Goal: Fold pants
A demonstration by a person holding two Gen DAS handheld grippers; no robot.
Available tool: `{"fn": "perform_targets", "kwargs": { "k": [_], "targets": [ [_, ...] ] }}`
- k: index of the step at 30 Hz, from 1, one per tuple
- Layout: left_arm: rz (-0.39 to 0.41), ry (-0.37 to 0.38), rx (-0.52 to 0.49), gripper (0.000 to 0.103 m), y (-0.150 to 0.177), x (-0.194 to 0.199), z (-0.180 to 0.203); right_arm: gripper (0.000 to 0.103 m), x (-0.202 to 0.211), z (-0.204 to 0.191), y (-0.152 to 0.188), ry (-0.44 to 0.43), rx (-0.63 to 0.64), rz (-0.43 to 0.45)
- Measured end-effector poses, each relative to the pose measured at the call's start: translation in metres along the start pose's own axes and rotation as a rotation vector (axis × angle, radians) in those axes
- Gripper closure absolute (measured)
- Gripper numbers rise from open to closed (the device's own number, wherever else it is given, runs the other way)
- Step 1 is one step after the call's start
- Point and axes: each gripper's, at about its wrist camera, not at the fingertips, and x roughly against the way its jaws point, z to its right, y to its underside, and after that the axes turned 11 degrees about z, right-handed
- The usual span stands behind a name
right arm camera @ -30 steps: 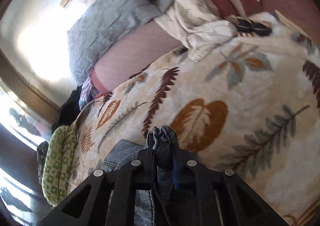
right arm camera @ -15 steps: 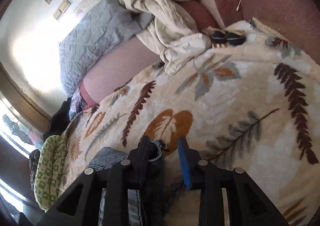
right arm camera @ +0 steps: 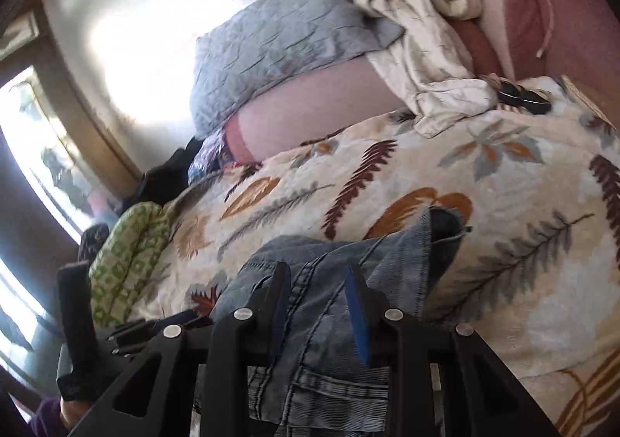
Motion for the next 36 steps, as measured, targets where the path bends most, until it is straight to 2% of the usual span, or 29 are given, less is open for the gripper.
{"fn": "perform_targets", "kwargs": {
  "k": [3,8,13,15,21,24,29,31,36],
  "targets": [
    [-0.016,-0.017,-0.018,0.072,0.011,-0.012,0.005,0.071,-0.017,-0.001,0.012,0.04,0.043,-0.064],
    [-0.034,-0.017,-0.017,0.072,0.026,-0.02,0.005,0.07,-0.048,0.014,0.04,0.135,0.068,-0.249],
    [-0.016,-0.044,-0.075,0.071,0.033,-0.019,0.013,0.069,-0.059,0.02,0.054,0.17,0.11,-0.307],
    [-0.027,-0.037,-0.079,0.071,0.031,-0.018,0.013,0.069,-0.057,0.019,0.057,0.18,0.125,-0.318],
    [-0.052,0.034,0.025,0.069,0.031,-0.006,-0.007,0.065,-0.039,0.016,0.059,0.197,0.115,-0.306],
    [-0.013,0.026,0.033,0.069,0.034,0.007,-0.012,0.063,-0.024,0.013,0.059,0.185,0.108,-0.261],
    [0.001,0.005,0.062,0.069,0.037,0.014,-0.02,0.061,-0.002,-0.014,0.068,0.168,0.263,-0.171],
    [-0.012,-0.007,0.056,0.069,0.041,0.011,-0.019,0.061,-0.002,-0.021,0.075,0.163,0.284,-0.173],
    [-0.026,-0.019,0.037,0.069,0.046,0.005,-0.015,0.06,-0.014,-0.027,0.088,0.214,0.317,-0.224]
  ]
}}
